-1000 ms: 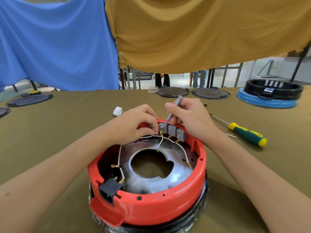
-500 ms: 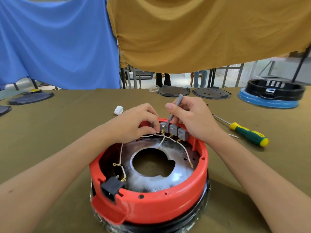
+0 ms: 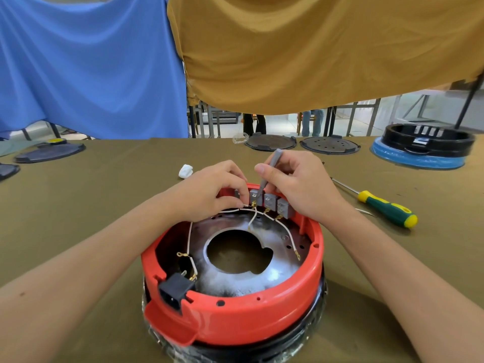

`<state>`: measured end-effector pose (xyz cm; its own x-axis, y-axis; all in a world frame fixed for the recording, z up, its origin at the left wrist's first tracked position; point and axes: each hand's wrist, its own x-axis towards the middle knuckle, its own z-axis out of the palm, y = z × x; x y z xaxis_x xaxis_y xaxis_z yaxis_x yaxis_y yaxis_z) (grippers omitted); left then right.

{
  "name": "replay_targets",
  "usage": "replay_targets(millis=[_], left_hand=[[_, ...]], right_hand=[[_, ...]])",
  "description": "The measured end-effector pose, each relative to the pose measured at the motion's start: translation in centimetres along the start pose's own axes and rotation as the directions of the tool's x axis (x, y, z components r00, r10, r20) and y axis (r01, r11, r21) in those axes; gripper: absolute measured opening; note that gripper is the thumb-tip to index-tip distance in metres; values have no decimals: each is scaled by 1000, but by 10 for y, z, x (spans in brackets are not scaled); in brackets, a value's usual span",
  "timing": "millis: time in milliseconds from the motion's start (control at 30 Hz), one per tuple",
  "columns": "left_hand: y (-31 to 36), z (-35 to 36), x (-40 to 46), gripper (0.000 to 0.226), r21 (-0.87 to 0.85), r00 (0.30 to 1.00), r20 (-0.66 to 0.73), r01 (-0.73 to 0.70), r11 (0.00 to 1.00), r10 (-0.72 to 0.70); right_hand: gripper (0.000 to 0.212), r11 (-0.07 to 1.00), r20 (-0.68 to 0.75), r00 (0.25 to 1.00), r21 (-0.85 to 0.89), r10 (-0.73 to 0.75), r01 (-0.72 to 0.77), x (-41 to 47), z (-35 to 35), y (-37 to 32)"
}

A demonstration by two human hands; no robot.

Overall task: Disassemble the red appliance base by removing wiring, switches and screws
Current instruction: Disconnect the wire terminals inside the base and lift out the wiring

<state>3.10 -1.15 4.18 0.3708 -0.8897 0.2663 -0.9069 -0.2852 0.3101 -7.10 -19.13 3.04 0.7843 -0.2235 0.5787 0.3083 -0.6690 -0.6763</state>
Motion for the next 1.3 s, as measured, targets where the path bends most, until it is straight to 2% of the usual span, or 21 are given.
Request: replay_targets(millis=[167,400,700,967,1133,1300], left_hand=[[0,0,0,8,6,1000,1,-2,1000,2],[2,-1,-1,15,-20,1000,8,-6,1000,6],[1,-1,0,10,-4,1000,4,-1,1000,1],[0,0,0,9,-7,1000,2,0,1000,0],[1,-1,-1,10,-21,1000,3,5,1000,-5],[3,-2,-1,16,-36,1000,5,1,999,-1]], right_hand=[[20,1000,9,1000,-4,-9,9,1,1,3],[26,976,50,989,164,138,-145,8,-1,11],[26,994,-25,999,96,48,-45,1,1,6],[26,995,-6,999,80,53,-53,3,1,8],[27,986,9,995,135,99,-100,4,2,9],[27,984,-3,994,140,113,-111,4,3,8]])
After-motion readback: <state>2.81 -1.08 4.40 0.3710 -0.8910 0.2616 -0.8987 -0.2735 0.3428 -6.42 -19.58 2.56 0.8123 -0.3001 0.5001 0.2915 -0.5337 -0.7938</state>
